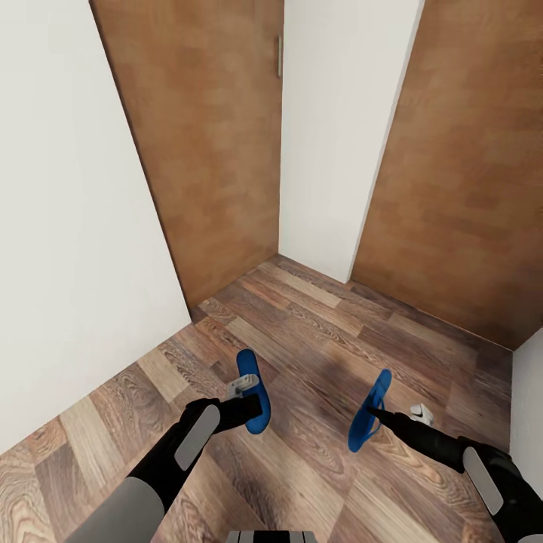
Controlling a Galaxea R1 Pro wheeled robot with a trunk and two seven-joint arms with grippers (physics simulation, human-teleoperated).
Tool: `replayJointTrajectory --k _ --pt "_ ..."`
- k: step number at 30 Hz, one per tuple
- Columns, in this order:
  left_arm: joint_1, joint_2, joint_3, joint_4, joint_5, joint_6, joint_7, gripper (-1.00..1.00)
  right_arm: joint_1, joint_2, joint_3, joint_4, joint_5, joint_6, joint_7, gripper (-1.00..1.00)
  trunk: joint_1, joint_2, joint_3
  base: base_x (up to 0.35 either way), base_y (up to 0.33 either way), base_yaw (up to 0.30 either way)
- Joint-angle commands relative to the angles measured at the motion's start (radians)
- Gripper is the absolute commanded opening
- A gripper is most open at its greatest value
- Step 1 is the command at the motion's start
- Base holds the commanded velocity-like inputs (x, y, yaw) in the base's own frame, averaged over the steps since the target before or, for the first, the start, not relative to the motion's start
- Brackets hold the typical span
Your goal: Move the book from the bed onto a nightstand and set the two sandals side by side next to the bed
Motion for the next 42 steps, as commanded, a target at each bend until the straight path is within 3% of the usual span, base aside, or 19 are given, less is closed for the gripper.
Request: replayJointTrajectory --k 1,42 --pt "0.0 0.0 -0.002 -0.002 0.009 0.003 0.012 -1.0 0.0 0.0 -0.001 0.0 -0.004 0.007 0.001 -1.0 -0.001 0.0 0.003 0.0 0.0 0.0" --pt "0.0 -0.001 -0.003 0.005 0.009 0.003 0.012 -1.0 0.0 0.0 -0.002 0.0 -0.004 0.007 0.001 -1.0 -0.019 0.01 0.162 0.0 0.0 0.0"
